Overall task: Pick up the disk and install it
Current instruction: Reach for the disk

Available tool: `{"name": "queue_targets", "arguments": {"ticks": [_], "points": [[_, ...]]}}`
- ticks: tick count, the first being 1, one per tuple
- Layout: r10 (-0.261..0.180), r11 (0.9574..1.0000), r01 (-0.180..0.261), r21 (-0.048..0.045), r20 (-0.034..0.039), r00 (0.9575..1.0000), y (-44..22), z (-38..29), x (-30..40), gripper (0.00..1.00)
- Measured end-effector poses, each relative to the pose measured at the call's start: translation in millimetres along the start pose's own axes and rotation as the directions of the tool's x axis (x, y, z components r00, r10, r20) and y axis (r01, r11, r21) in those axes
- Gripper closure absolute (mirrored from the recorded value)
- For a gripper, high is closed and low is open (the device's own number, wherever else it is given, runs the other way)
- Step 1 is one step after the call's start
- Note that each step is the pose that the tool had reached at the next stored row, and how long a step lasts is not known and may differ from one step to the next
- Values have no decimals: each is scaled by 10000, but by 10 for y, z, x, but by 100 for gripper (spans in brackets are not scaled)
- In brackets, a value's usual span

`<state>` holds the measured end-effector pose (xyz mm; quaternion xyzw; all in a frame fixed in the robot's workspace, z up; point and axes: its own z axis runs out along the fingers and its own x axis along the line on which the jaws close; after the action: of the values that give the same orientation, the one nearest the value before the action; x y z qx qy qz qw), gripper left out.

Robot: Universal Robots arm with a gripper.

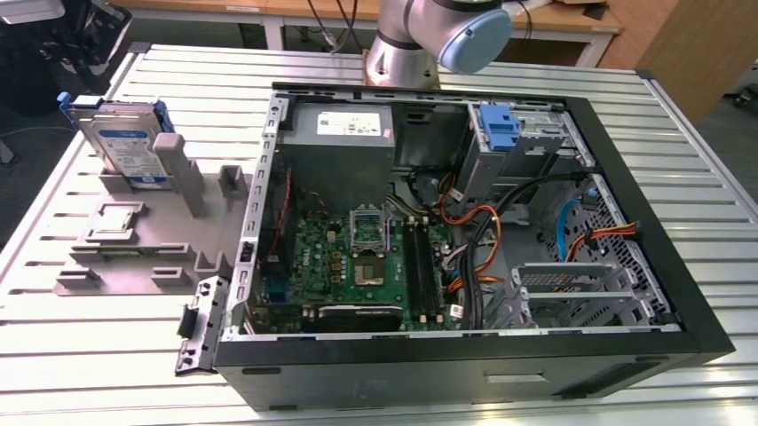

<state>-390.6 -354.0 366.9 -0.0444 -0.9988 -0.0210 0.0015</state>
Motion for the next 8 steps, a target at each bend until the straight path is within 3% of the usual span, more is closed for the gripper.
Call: {"name": "queue_targets", "arguments": {"ticks": [8], "points": [[1,10000,-1,0,0,10000,39,5,23,90]]}}
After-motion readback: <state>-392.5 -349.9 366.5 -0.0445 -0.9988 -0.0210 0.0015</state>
